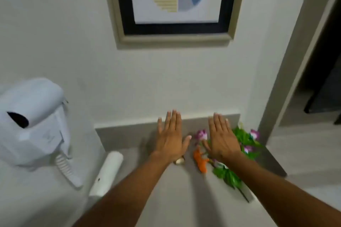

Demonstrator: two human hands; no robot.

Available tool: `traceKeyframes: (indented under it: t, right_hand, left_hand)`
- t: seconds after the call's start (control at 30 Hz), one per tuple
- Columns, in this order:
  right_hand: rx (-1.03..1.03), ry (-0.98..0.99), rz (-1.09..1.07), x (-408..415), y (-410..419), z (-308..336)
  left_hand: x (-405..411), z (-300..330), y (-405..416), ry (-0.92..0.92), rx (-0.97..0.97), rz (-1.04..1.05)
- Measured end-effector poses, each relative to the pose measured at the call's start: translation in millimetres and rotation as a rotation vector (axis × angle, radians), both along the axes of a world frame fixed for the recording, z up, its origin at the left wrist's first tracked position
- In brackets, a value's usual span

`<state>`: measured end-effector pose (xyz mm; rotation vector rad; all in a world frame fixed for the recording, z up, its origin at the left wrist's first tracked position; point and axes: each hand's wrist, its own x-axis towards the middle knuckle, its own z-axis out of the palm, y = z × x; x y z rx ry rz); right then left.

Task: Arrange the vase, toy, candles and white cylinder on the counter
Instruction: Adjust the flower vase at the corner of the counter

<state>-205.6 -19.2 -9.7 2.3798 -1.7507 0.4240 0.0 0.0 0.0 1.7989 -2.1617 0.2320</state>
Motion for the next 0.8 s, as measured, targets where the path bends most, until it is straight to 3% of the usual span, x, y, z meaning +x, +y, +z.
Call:
traceKeyframes:
  t: [0.17,0.3,0.43,0.63,0.8]
  right_hand:
    - [0.215,0.025,-0.132,-43,78,-127]
    - [0.351,0.037,-0.282,-75,100,-161]
    - [0.354,-0.028,-0.424,-96,93,-162]
    - [0.410,-0.117,-0.500,-107,80,-164]
    - [0.487,-0.382,-0.647,-113,56,-156]
  left_hand:
    - [-24,-148,80,-0.031,0.311,-0.026]
    - [-35,-206,109,-0.057,0.488,-0.026]
    - [-35,-226,104,-0.076,0.561,-0.013]
    - [-37,-240,91,-0.049,0.500,-0.046]
    - [-36,-244,88,-0.048,0.500,-0.051]
